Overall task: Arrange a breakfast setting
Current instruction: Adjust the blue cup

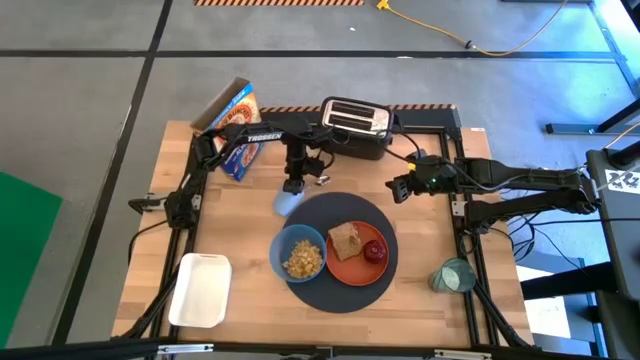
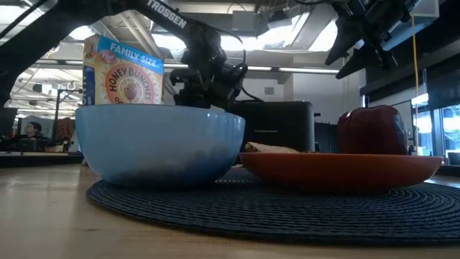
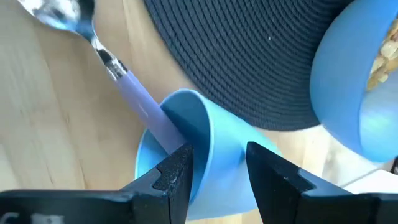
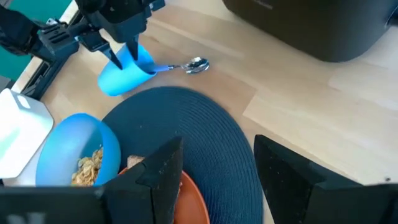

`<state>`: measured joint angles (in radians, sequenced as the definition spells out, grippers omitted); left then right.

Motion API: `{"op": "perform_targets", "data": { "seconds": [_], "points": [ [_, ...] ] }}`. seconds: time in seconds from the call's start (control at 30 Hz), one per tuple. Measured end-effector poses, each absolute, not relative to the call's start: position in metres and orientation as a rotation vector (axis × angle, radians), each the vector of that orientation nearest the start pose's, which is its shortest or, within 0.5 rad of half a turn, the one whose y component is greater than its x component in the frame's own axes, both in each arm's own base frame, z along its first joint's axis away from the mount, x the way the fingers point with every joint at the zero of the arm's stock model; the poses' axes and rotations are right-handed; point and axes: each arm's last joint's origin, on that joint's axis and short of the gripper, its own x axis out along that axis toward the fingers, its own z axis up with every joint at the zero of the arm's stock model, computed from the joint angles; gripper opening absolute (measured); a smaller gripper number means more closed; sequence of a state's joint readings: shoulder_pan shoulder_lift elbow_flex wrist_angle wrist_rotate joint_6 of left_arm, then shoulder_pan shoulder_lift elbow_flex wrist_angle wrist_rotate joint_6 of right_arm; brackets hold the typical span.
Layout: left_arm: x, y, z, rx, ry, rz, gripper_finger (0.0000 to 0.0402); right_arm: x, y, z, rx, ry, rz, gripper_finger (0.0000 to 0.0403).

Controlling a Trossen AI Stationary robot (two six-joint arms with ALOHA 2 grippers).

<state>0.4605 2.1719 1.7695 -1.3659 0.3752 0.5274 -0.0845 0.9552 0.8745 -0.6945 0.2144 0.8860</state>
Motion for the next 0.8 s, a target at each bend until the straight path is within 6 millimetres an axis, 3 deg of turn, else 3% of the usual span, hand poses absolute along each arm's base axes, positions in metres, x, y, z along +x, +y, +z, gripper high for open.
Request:
{"op": "perform_targets", "data": {
  "seconds": [0.23,0.53,0.67,0.8],
  "points": [
    [0.357,0.172,0.188,-0.305,1.58,-0.362,0.0126,0.185,-0.023,0.293,0.77,0.566,-0.628,0.0189],
    [0.357,0.163,0.19,-0.292,1.598,-0.409,0.0013,0.189,-0.024,0.289,0.734,0.589,-0.639,0.0189],
    [0.356,0.159,0.193,-0.267,1.613,-0.443,0.0011,0.192,-0.024,0.288,0.709,0.599,-0.637,0.0189],
    [0.353,0.152,0.208,-0.175,1.605,-0.451,0.0005,0.195,-0.025,0.288,0.683,0.588,-0.631,0.0189]
  ]
}}
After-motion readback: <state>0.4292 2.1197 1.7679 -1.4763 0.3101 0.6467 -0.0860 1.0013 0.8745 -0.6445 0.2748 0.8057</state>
